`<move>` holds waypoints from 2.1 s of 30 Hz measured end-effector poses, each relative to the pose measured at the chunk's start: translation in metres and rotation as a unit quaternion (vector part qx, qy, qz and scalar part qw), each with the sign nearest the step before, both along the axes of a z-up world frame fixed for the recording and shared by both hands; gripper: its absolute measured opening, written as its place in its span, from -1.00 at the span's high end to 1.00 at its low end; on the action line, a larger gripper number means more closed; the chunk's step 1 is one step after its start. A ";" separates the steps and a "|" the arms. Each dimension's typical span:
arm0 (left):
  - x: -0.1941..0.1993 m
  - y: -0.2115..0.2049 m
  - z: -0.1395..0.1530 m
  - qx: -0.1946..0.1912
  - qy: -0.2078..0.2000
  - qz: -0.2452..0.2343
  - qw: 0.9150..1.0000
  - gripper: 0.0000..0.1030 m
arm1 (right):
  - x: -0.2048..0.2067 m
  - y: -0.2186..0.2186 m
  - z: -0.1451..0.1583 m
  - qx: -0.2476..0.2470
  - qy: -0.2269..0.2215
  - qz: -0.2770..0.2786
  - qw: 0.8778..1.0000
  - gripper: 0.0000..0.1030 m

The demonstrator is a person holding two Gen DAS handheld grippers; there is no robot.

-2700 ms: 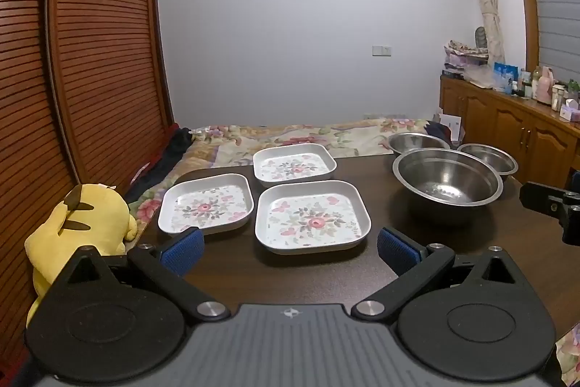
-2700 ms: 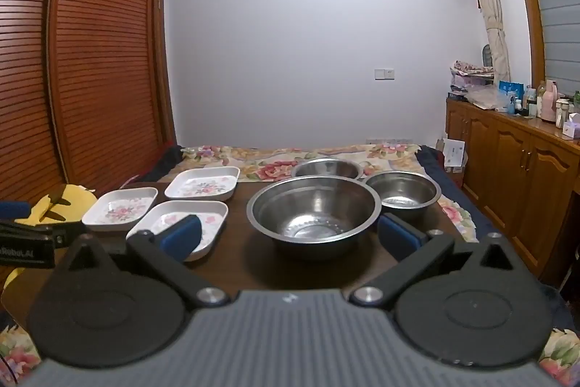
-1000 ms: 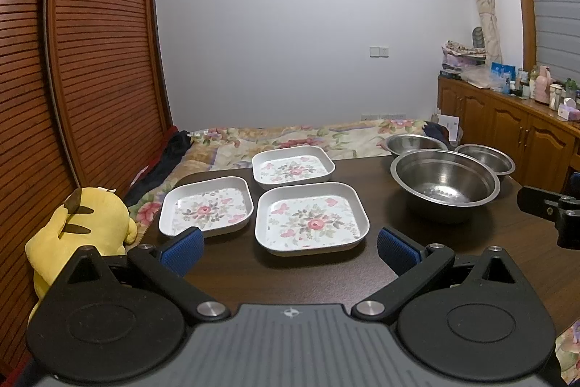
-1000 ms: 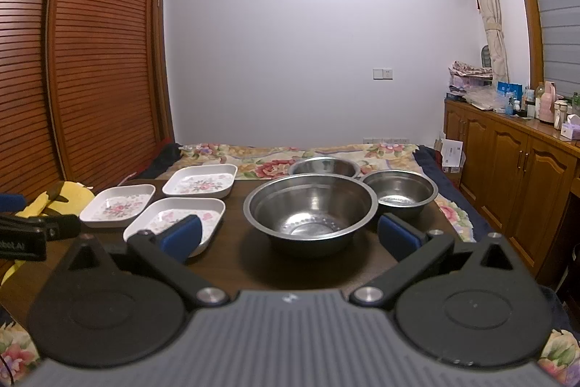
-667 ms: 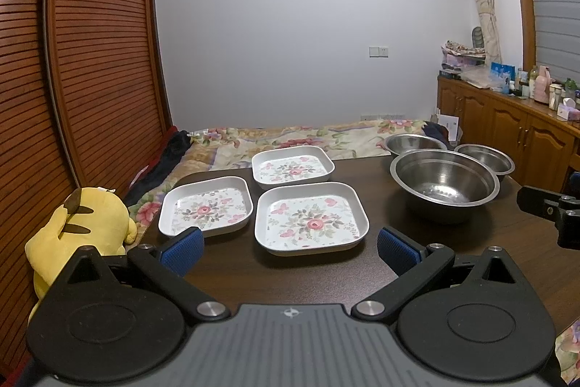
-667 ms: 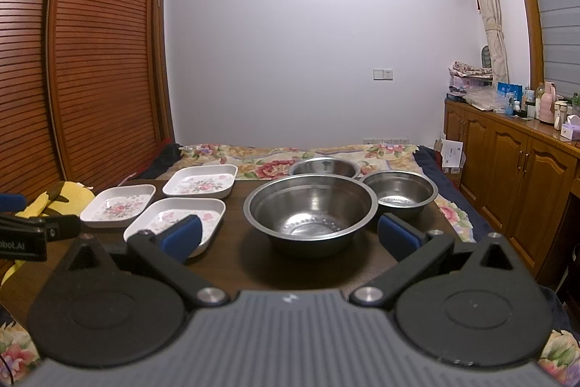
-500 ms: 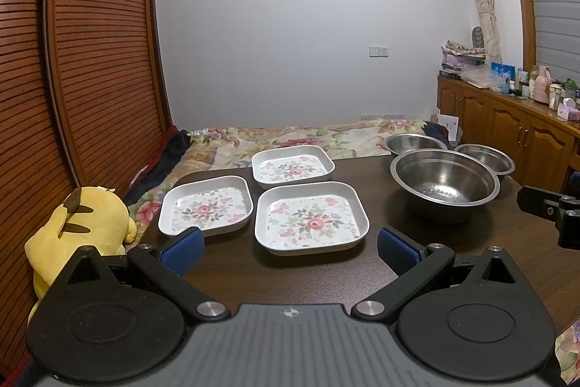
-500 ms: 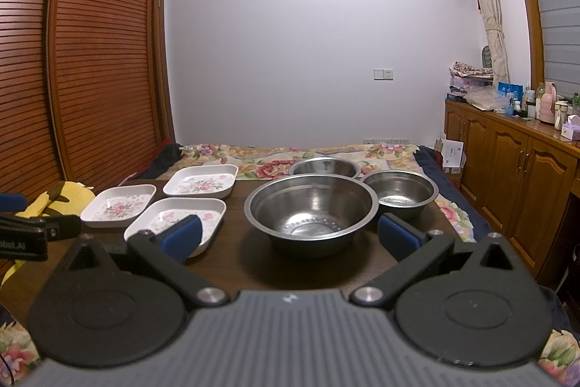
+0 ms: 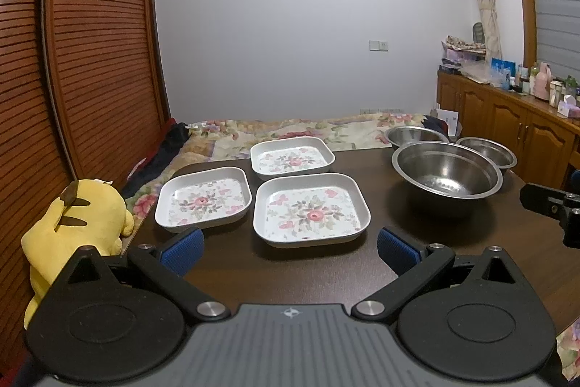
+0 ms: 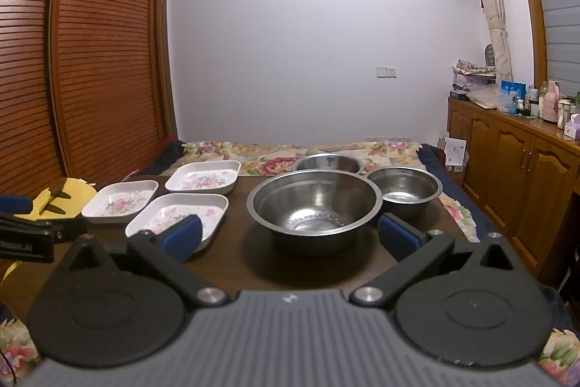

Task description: Organize plates and bowls

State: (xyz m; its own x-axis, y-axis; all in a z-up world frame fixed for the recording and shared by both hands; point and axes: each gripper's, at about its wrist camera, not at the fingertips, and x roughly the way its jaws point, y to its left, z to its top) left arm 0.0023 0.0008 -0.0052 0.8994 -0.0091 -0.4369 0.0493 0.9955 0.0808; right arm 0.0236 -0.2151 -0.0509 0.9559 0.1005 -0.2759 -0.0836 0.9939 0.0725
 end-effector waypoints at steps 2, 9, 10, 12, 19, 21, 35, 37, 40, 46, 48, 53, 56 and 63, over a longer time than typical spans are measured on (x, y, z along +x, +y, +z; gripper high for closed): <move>0.001 0.001 -0.001 -0.001 0.001 0.000 1.000 -1.00 | 0.001 0.000 -0.001 0.001 0.001 0.001 1.000 -1.00; 0.009 0.002 -0.012 -0.004 0.022 -0.004 1.000 -1.00 | 0.008 0.000 -0.007 0.006 0.007 0.009 1.000 -1.00; 0.011 0.003 -0.014 -0.005 0.026 -0.003 1.000 -1.00 | 0.010 0.001 -0.009 0.007 0.010 0.011 1.000 -1.00; 0.015 0.003 -0.020 -0.004 0.033 -0.004 0.999 -1.00 | 0.014 0.003 -0.010 0.004 0.010 0.013 1.000 -1.00; 0.026 0.004 -0.032 0.009 0.056 0.006 0.998 -1.00 | 0.025 0.009 -0.015 0.000 0.016 0.028 0.999 -1.00; 0.027 0.004 -0.036 0.013 0.060 0.003 0.998 -1.00 | 0.029 0.011 -0.016 -0.002 0.018 0.032 0.999 -1.00; 0.038 0.029 -0.040 0.002 0.065 0.003 0.998 -1.00 | 0.056 0.046 -0.012 -0.022 0.027 0.082 0.996 -0.99; 0.042 0.035 -0.037 0.004 0.062 0.004 0.998 -1.00 | 0.060 0.053 -0.011 -0.023 0.029 0.093 0.995 -0.99; 0.048 0.047 -0.032 -0.001 0.054 0.006 0.999 -1.00 | 0.066 0.061 -0.010 -0.025 0.035 0.107 0.993 -0.94; 0.065 0.069 -0.029 -0.018 0.044 0.006 0.999 -1.00 | 0.084 0.075 -0.017 -0.019 0.059 0.129 0.990 -0.68; 0.071 0.074 -0.029 -0.024 0.042 0.006 0.999 -1.00 | 0.089 0.078 -0.021 -0.016 0.070 0.131 0.989 -0.62; 0.087 0.083 -0.033 -0.021 0.044 0.010 0.999 -0.94 | 0.101 0.083 -0.028 -0.001 0.091 0.138 0.986 -0.47; 0.098 0.088 -0.037 -0.030 0.051 0.005 0.998 -0.87 | 0.105 0.087 -0.030 -0.004 0.093 0.143 0.985 -0.39; 0.116 0.091 -0.046 -0.049 0.063 -0.009 0.997 -0.63 | 0.116 0.093 -0.036 0.001 0.110 0.141 0.984 -0.19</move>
